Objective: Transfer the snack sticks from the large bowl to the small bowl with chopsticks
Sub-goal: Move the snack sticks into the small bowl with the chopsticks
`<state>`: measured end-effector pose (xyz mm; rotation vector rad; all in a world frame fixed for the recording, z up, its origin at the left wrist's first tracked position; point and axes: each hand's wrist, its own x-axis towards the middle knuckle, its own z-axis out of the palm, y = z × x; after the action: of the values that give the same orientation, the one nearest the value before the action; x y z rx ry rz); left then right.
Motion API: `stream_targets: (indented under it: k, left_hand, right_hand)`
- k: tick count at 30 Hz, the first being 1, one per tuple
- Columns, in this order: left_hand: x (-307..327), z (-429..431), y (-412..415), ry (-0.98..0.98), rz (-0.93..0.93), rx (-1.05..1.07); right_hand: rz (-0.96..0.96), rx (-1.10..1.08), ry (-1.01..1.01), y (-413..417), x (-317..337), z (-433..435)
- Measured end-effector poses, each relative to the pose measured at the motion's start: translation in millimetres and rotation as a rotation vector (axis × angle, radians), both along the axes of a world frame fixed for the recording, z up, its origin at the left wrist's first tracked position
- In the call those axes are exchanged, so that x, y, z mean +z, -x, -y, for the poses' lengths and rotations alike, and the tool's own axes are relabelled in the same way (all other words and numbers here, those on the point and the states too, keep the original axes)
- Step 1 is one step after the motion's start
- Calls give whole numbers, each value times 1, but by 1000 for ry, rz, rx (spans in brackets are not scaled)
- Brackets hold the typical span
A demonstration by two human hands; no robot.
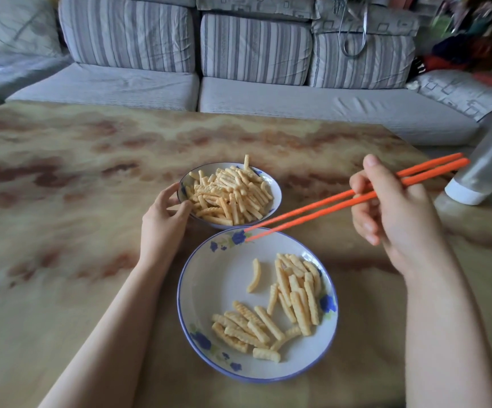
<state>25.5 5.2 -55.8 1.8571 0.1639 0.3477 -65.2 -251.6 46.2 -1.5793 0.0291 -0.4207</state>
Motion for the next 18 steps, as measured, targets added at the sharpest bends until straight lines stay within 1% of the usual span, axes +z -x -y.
stream_targets:
  k: [4,11,15,18]
  left_hand:
    - [0,-1,0,-26,1,4]
    - [0,0,-1,-34,11,7]
    - [0,0,-1,-43,8,7]
    - [-2,-1,-2,-34,6,6]
  right_hand:
    - [-76,36,97,11,7,10]
    - [-159,105,152,9,4,6]
    - [-180,112,148,7,2,0]
    - [-135,64,88,5,1,-3]
